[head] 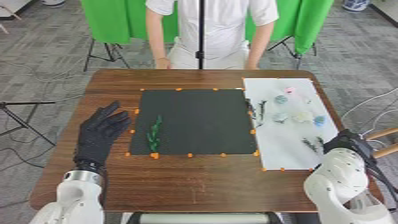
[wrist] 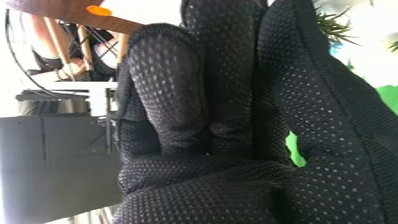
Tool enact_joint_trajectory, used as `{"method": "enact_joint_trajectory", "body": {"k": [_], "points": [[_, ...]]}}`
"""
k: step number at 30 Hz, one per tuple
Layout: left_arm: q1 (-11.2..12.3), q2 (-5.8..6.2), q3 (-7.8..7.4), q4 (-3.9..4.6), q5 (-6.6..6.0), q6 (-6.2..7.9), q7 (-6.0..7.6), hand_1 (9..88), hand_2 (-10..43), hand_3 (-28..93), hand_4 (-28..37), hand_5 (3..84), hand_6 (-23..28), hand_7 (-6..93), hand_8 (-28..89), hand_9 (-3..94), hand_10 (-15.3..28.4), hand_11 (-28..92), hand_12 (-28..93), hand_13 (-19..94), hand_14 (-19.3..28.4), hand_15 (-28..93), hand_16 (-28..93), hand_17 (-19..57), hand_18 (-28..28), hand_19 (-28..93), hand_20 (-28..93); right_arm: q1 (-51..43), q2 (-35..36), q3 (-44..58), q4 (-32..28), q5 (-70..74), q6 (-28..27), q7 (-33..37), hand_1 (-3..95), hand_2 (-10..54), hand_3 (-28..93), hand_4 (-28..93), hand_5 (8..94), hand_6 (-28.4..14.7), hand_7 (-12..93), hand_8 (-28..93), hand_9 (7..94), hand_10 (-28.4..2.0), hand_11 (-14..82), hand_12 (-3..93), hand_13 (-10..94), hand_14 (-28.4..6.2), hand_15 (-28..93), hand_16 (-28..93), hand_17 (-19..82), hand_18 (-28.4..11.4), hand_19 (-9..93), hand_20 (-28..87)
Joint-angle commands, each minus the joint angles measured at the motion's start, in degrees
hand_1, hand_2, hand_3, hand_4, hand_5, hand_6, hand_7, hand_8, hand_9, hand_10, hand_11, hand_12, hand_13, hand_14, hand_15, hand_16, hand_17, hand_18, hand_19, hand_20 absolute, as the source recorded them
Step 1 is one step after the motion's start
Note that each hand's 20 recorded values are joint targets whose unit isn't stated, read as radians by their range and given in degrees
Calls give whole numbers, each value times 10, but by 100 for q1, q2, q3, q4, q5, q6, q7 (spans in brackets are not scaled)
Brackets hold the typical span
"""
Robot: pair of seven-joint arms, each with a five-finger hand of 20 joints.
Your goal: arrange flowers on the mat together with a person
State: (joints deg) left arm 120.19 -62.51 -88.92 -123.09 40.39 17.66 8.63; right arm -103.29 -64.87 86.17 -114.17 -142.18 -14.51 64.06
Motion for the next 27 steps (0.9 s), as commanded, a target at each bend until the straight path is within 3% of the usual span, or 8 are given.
{"method": "enact_joint_trajectory", "body": {"k": [1,5,16,27], "points": [[30,-27,15,2,-25,-1,-20,238,120,761,-262,410,128,121,-92,400,234,322,91,293,283,587,-130,-60,250,685,-88,-205,-6,-159,189,-288,518,-68,553,-95,619,-283,870,18,180,-3,931,-95,319,186,810,-73,664,145,363,-185,932,139],[31,4,38,1,-58,21,48,238,120,761,-261,411,128,121,-93,401,235,323,91,294,283,586,-131,-60,250,685,-87,-156,46,-219,145,-547,934,-125,539,-95,639,-283,880,17,184,7,936,-94,336,186,815,-74,674,145,368,-187,932,162],[27,8,23,4,-59,27,57,238,119,763,-261,410,129,121,-92,400,233,323,91,294,283,586,-131,-60,249,685,-88,-9,213,-254,-171,-1155,1603,-281,515,-95,701,-283,897,5,192,28,937,-97,361,186,820,-76,694,149,373,-188,932,197],[114,89,-93,-80,-90,102,117,238,120,762,-262,410,128,122,-93,401,233,324,91,294,283,587,-130,-60,250,685,-87,672,7,-1056,-933,-665,1310,-810,516,-95,722,-283,905,-2,188,40,937,-105,374,184,820,-83,704,152,372,-195,932,219]]}}
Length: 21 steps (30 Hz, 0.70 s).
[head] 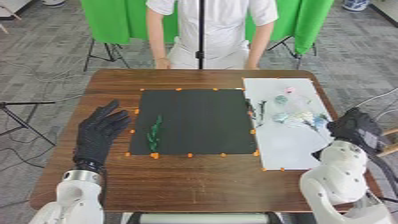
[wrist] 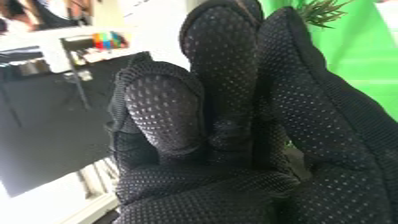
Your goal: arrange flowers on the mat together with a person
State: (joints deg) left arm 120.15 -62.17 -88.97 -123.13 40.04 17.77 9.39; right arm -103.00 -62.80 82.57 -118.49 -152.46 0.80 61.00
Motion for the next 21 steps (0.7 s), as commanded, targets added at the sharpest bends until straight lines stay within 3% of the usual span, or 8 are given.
{"method": "enact_joint_trajectory", "body": {"k": [1,10,21], "points": [[123,69,-98,-86,-60,94,55,238,120,763,-262,410,128,123,-93,401,233,324,91,294,283,587,-130,-60,250,685,-87,760,-278,-865,-508,473,-264,-598,517,-95,722,-283,906,-2,187,40,937,-106,375,183,820,-84,704,152,372,-197,932,221],[97,104,-149,-166,-22,93,22,238,120,763,-262,410,128,122,-93,401,235,323,91,294,283,588,-130,-60,250,685,-88,1418,-1204,-1944,49,990,-607,-1288,512,-95,728,-283,909,-5,183,47,937,-108,382,181,824,-88,707,151,373,-204,932,234],[69,130,-117,-203,7,107,-30,238,120,763,-262,410,128,123,-93,401,234,323,91,294,283,587,-130,-60,250,685,-88,1623,-2186,-2375,872,1055,-1331,-1640,510,-95,727,-283,912,-5,183,54,937,-111,395,178,826,-93,713,151,376,-211,932,249]]}}
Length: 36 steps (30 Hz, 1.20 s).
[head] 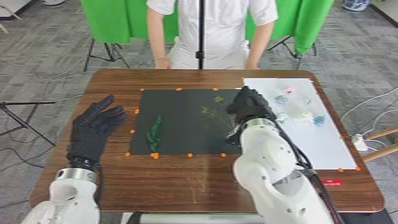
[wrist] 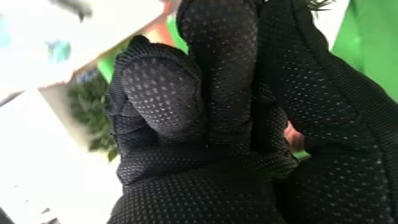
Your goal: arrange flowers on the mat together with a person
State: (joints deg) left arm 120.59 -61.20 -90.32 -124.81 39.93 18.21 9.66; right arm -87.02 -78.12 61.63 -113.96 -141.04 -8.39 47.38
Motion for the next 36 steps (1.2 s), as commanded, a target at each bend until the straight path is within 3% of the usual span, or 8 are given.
{"method": "enact_joint_trajectory", "body": {"k": [1,5,13,25,31,34,36], "points": [[-1,27,41,-23,28,53,-86,237,120,763,-262,410,128,123,-93,401,234,323,91,294,283,586,-130,-60,250,685,-88,15,-750,-276,499,-130,-479,-306,509,-95,726,-283,912,-6,184,56,937,-111,397,178,826,-94,714,151,377,-211,932,250],[-132,23,87,9,84,-21,-179,238,120,762,-262,411,128,123,-93,401,234,323,91,294,283,587,-130,-60,250,686,-88,150,-866,-424,670,-135,-601,-299,503,-95,726,-283,918,-7,189,59,937,-114,410,176,828,-96,721,150,380,-216,932,260],[-228,114,165,17,75,0,-150,238,120,763,-262,411,128,122,-93,400,234,323,91,293,282,587,-130,-60,250,686,-88,369,-1120,-617,1002,-252,-889,-376,480,-95,748,-282,933,-13,205,72,937,-123,461,162,835,-107,745,153,393,-227,932,295],[-367,135,256,77,99,-52,-230,237,119,765,-260,411,128,122,-93,401,234,322,91,294,283,586,-129,-59,250,686,-88,334,-1275,-761,1051,-175,-1136,-428,468,-95,765,-261,937,-22,223,81,937,-128,486,153,841,-117,754,155,401,-234,932,312],[-408,170,292,93,90,-52,-184,238,120,764,-259,411,128,121,-93,401,234,322,91,294,283,586,-130,-59,249,685,-88,415,-1255,-851,956,-48,-879,-404,465,-95,768,-258,937,-22,228,80,937,-128,493,149,847,-117,753,154,407,-237,932,318],[-313,147,252,49,57,-9,-128,238,120,764,-259,411,128,121,-93,401,234,322,92,294,283,586,-130,-59,249,685,-88,448,-1150,-879,852,-136,-676,-366,465,-95,764,-261,937,-21,224,76,937,-128,493,148,848,-114,751,154,407,-237,932,317],[-286,131,200,33,91,-15,-167,238,121,763,-259,411,128,121,-93,401,234,322,92,294,283,586,-129,-59,249,685,-88,448,-1037,-875,736,-299,-529,-299,451,-87,763,-268,936,-16,210,63,937,-126,479,150,844,-112,745,155,404,-238,932,309]]}}
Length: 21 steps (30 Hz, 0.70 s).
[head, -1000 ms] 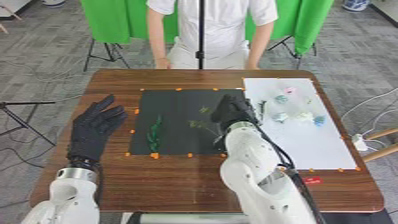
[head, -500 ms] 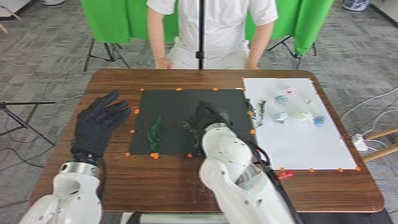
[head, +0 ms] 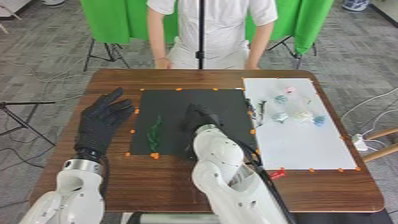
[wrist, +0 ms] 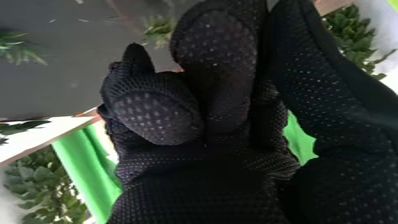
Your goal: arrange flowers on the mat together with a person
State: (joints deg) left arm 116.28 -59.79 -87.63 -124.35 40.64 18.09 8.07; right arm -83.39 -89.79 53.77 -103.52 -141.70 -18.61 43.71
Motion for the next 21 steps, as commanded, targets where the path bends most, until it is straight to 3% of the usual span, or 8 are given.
{"method": "enact_joint_trajectory", "body": {"k": [1,3,7,13,21], "points": [[158,-19,-84,-17,19,12,-13,238,120,764,-258,411,128,122,-93,401,234,323,92,294,283,586,-129,-59,249,685,-88,74,210,-88,-377,-318,606,89,442,-82,765,-272,935,-13,201,58,937,-126,465,155,843,-112,741,156,400,-237,932,299],[274,-1,-147,-74,-25,71,59,238,120,764,-258,411,129,122,-93,402,234,324,92,294,283,586,-130,-59,249,685,-88,73,362,-82,-494,-448,734,118,418,-71,765,-273,926,-12,183,43,937,-127,442,160,836,-114,734,155,393,-238,932,284],[306,-25,-178,-80,-31,56,92,237,120,764,-258,411,129,122,-93,401,235,323,91,294,283,587,-130,-60,249,685,-87,-31,637,86,-747,-350,677,440,327,-1,774,-252,893,-17,170,-107,937,-135,388,176,815,-122,724,147,372,-244,932,249],[378,-30,-230,-105,-50,89,154,238,120,764,-259,411,129,121,-92,401,235,322,91,294,283,587,-130,-59,249,685,-87,-320,868,333,-847,23,258,814,249,86,775,-234,880,-36,145,-117,937,-149,357,183,806,-141,717,144,360,-258,932,232],[372,-47,-237,-107,-60,87,158,237,120,767,-258,412,129,121,-92,402,234,322,92,295,283,587,-130,-59,250,686,-87,-354,922,338,-654,19,-143,997,207,120,796,-220,874,-43,136,-118,937,-157,340,188,803,-149,712,143,352,-267,932,223]]}}
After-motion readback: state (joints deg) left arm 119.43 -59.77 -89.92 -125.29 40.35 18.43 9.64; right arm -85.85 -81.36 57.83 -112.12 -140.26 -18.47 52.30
